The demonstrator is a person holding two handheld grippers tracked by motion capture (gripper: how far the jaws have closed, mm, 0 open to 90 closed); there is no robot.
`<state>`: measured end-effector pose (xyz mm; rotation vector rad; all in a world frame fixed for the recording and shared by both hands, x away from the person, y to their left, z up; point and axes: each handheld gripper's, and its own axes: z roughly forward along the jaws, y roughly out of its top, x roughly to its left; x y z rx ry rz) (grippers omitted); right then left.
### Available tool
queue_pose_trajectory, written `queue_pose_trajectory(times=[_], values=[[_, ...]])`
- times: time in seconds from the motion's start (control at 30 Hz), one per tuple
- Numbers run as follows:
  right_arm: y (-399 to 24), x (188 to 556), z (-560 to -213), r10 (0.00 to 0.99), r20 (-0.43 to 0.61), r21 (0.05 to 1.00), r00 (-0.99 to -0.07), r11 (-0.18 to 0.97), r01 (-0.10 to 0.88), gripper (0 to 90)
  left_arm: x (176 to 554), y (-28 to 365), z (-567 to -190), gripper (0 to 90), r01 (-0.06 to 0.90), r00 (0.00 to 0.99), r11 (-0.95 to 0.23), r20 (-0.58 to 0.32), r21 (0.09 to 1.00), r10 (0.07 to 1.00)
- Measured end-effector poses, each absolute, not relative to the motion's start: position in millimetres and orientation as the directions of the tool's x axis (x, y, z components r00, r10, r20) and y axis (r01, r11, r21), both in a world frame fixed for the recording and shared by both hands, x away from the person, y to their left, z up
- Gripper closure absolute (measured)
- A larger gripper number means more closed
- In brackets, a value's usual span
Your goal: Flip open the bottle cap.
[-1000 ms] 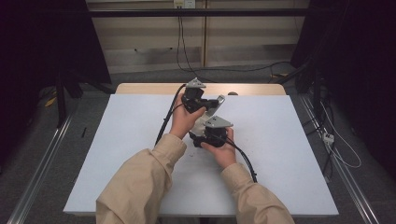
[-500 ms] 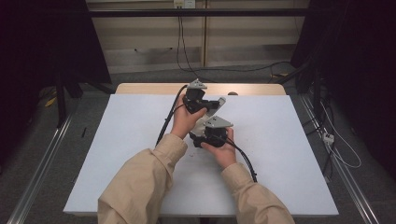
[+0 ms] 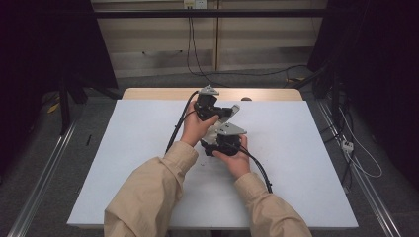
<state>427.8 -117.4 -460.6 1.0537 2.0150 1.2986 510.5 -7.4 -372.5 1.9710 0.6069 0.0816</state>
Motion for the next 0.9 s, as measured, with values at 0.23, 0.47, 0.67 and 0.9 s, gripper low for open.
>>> queue_pose_trajectory(times=[0.23,0.47,0.67,0.9], values=[[-117,428,-461,0.824,-0.019,0.912,-0.566,0.247,0.329,17.8,510,-6,-371,90.0,0.376,0.872,-0.351,-0.199,0.858,0.448],[-115,427,-460,0.825,-0.039,0.908,-0.564,0.265,0.325,17.4,509,-3,-369,87.9,0.367,0.874,-0.357,-0.187,0.859,0.449],[-115,427,-460,0.826,-0.041,0.904,-0.562,0.27,0.33,16.8,508,1,-364,80.7,0.378,0.866,-0.351,-0.193,0.857,0.461],[-116,426,-458,0.836,-0.032,0.897,-0.548,0.266,0.354,12.5,504,12,-361,67.6,0.391,0.855,-0.318,-0.214,0.864,0.472]])
